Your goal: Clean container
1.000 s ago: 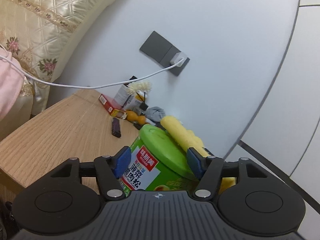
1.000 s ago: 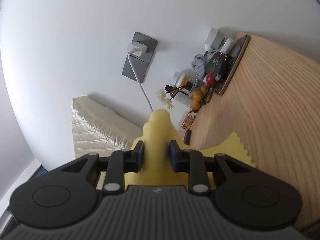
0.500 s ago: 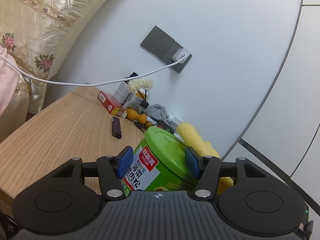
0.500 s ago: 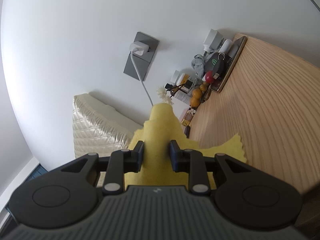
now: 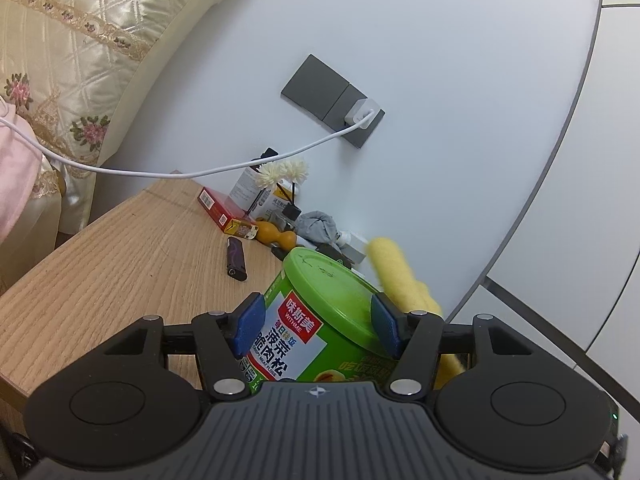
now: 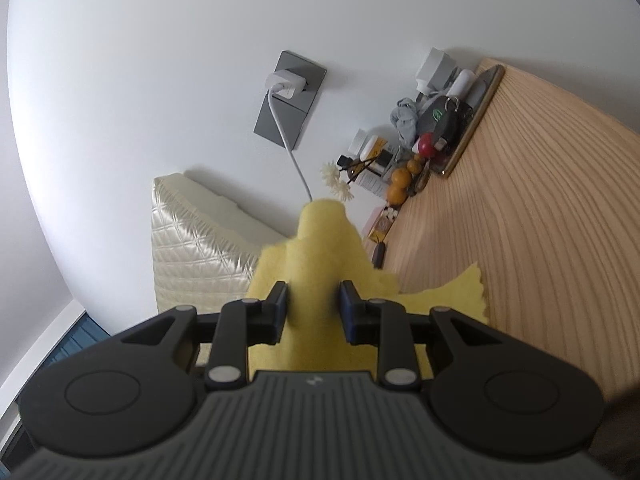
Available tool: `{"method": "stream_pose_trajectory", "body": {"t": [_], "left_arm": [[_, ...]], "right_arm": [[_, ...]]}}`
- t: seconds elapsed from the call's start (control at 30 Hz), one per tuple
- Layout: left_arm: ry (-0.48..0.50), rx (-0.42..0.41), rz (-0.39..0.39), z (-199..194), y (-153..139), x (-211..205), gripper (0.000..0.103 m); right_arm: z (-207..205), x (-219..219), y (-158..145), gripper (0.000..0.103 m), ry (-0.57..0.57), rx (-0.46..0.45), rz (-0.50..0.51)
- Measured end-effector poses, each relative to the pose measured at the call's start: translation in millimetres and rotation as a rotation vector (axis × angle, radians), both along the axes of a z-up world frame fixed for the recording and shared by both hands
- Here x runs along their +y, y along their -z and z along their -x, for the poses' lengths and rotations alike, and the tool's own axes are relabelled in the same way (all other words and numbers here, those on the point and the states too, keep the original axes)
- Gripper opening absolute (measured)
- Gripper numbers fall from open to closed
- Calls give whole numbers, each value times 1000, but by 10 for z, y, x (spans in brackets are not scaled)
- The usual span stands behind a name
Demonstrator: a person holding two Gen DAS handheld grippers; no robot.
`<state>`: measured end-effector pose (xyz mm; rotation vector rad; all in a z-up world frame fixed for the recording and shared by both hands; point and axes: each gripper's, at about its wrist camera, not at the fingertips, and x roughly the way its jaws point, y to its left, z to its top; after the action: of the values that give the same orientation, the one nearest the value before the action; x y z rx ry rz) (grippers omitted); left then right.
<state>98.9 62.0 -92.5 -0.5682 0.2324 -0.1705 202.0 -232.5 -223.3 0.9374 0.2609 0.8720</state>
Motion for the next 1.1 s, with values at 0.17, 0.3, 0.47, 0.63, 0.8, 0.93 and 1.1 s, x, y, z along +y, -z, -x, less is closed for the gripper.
{"method": "stream_pose_trajectory", "body": {"t": [0.17,0.3,0.47,0.63,0.8,0.93,1.1], "left_arm": [[5,-2,-4,2,5,4,63],[7,1,2,-25,-18,45,63],[16,-34,-1,84,-47,37,67],[1,-12,-35,142,-50,-38,72],[32,9,21,84,9,-11,72],[30,17,57,24,42,71,70],[11,31,56,-67,30,113,69]], "right_arm": [[-140,63,-62,29,23,-9,8],[-349,134,-125,29,35,-22,29],[-391,135,-139,28,38,-21,24],[-376,131,-126,28,32,-15,22],[-360,133,-121,30,23,-10,27],[-308,103,-88,30,11,6,11],[-137,83,-88,30,0,-18,44]]}}
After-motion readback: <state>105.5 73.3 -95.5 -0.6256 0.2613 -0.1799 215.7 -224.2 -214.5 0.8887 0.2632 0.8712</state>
